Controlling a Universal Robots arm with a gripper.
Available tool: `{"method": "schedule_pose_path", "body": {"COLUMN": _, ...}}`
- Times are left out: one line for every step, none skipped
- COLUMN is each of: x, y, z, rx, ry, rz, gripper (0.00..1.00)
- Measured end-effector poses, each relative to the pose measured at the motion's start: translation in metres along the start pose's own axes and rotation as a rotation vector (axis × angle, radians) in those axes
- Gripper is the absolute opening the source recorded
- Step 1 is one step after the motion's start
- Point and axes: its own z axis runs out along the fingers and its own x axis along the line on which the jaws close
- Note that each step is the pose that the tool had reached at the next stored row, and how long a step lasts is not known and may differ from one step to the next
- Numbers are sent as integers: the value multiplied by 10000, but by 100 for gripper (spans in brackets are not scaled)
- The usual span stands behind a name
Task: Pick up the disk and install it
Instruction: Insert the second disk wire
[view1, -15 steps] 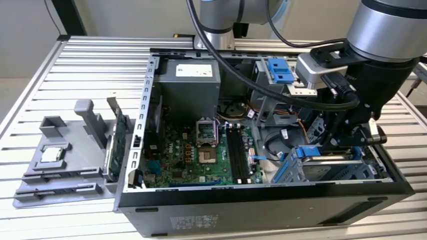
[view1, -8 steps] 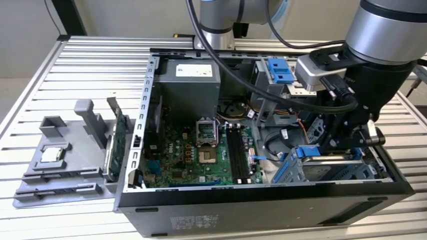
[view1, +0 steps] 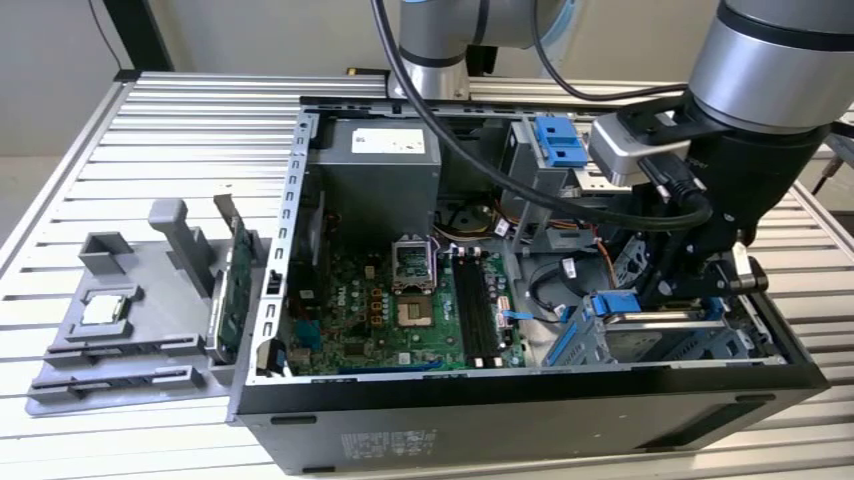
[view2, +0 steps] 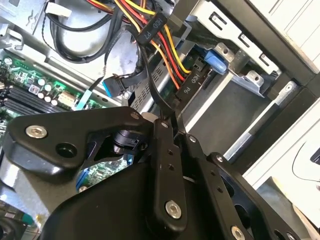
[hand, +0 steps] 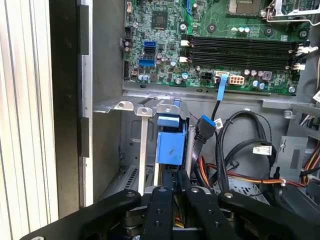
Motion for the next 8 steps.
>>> {"method": "schedule_pose_path", "body": {"x": 0, "y": 0, "z": 1, "rx": 0, "ry": 7, "rz": -1, "gripper": 0}}
{"method": "schedule_pose_path", "body": {"x": 0, "y": 0, "z": 1, "rx": 0, "ry": 15, "rz": -2, "gripper": 0}}
{"method": "schedule_pose_path", "body": {"x": 0, "y": 0, "z": 0, "rx": -1, "ry": 22, "rz": -3, "gripper": 0}}
{"method": "schedule_pose_path", "body": {"x": -1, "y": 0, "z": 0, "rx": -1, "ry": 31, "rz": -4, "gripper": 0}}
{"method": "schedule_pose_path", "body": {"x": 0, "y": 0, "z": 0, "rx": -1, "ry": 37, "rz": -4, "gripper": 0}}
{"method": "schedule_pose_path", "body": {"x": 3, "y": -5, "z": 2, "rx": -6, "ry": 30, "rz": -3, "gripper": 0}}
{"method": "schedule_pose_path", "body": {"x": 7, "y": -9, "z": 7, "rx": -7, "ry": 18, "rz": 1, "gripper": 0}}
{"method": "schedule_pose_path", "body": {"x": 11, "y": -12, "z": 17, "rx": -7, "ry": -1, "rz": 4, "gripper": 0}}
